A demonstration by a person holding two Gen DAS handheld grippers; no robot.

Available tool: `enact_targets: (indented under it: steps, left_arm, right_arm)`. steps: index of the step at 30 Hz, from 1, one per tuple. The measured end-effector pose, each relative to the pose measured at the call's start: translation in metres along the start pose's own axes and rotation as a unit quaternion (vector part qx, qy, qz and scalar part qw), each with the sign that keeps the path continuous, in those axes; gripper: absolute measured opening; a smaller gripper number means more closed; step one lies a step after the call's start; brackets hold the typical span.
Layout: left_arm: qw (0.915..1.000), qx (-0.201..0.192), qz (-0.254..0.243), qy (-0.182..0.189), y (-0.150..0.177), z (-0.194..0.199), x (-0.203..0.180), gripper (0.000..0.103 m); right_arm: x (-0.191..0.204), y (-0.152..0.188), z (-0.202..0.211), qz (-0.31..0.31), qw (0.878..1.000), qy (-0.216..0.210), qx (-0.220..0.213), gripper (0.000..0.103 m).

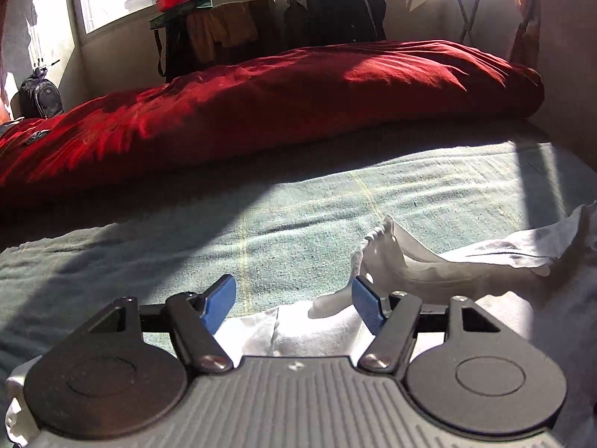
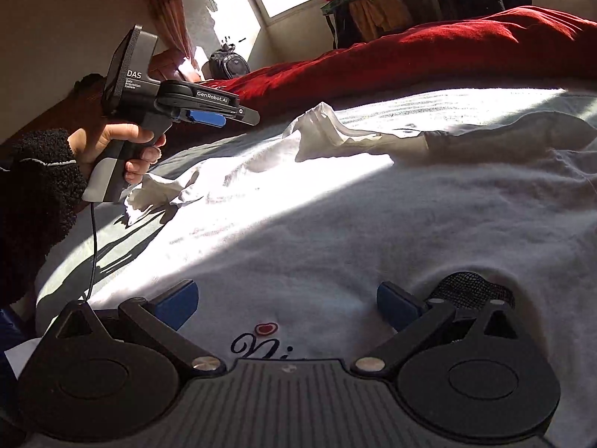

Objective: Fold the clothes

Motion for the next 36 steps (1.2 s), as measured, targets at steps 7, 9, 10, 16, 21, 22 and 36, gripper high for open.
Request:
enact_targets:
  steps: [7, 9, 10, 16, 21, 22, 36]
  left_arm:
    - [0.9957, 0.030, -0.085, -0.021, 0.004, -0.039, -0.019, 0.065]
    - [0.9938, 0.055, -0.096, -0.005, 0.005, -0.051, -0.022, 0.063]
    - [0.9928, 0.057, -0.105, -0.005, 0.006, -0.054, -0.024, 0.062]
    - [0.9868, 0.047, -0.134, -0.078, -0.002, -0.082, -0.023, 0.066]
    - [0.9886, 0.043, -0.073, -0.124, -0.022, -0.087, 0.006, 0.054]
    - [0.9921, 0.034, -0.061, -0.104, -0.025, -0.079, 0.010, 0.054]
    - [0.9922, 0.108, 0.018, 0.060, 0.020, -0.066, 0.053, 0.059]
  right_arm:
    - [0.005, 0.002, 0.000, 0.018, 1.000, 0.017, 0.001, 0.103]
    - [0.004, 0.002, 0.000, 0.018, 1.000, 0.017, 0.001, 0.103]
    - [0.004, 0.002, 0.000, 0.018, 1.000, 0.017, 0.001, 0.103]
    - [0.004, 0.003, 0.001, 0.019, 1.000, 0.017, -0.001, 0.103]
    - [0.006, 0.004, 0.001, 0.022, 1.000, 0.020, 0.000, 0.103]
    - [0.005, 0.004, 0.002, 0.020, 1.000, 0.018, 0.000, 0.103]
    - [0.007, 0.004, 0.001, 0.024, 0.999, 0.022, 0.001, 0.103]
Point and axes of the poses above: each gripper's, at about its wrist camera, not at the fingertips, and z roughly against the way its jaws point, x to its left, y to its underside, the point moved 4 cm from there along -z, roughly the way its jaws point, and after that the axes turned 3 degrees about x, right-handed, at the moved point
